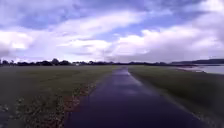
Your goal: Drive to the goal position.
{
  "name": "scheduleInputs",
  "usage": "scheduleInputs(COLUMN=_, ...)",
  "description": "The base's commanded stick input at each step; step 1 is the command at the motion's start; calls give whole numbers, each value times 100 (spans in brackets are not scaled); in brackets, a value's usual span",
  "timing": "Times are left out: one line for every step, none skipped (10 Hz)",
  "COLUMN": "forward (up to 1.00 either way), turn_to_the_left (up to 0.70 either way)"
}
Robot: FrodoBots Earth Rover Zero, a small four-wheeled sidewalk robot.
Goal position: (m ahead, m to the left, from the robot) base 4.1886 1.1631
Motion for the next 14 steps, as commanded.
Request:
scheduleInputs(forward=70, turn_to_the_left=5)
scheduleInputs(forward=70, turn_to_the_left=10)
scheduleInputs(forward=70, turn_to_the_left=14)
scheduleInputs(forward=70, turn_to_the_left=13)
scheduleInputs(forward=70, turn_to_the_left=13)
scheduleInputs(forward=70, turn_to_the_left=12)
scheduleInputs(forward=70, turn_to_the_left=11)
scheduleInputs(forward=70, turn_to_the_left=11)
scheduleInputs(forward=70, turn_to_the_left=10)
scheduleInputs(forward=70, turn_to_the_left=10)
scheduleInputs(forward=70, turn_to_the_left=0)
scheduleInputs(forward=70, turn_to_the_left=0)
scheduleInputs(forward=70, turn_to_the_left=0)
scheduleInputs(forward=70, turn_to_the_left=0)
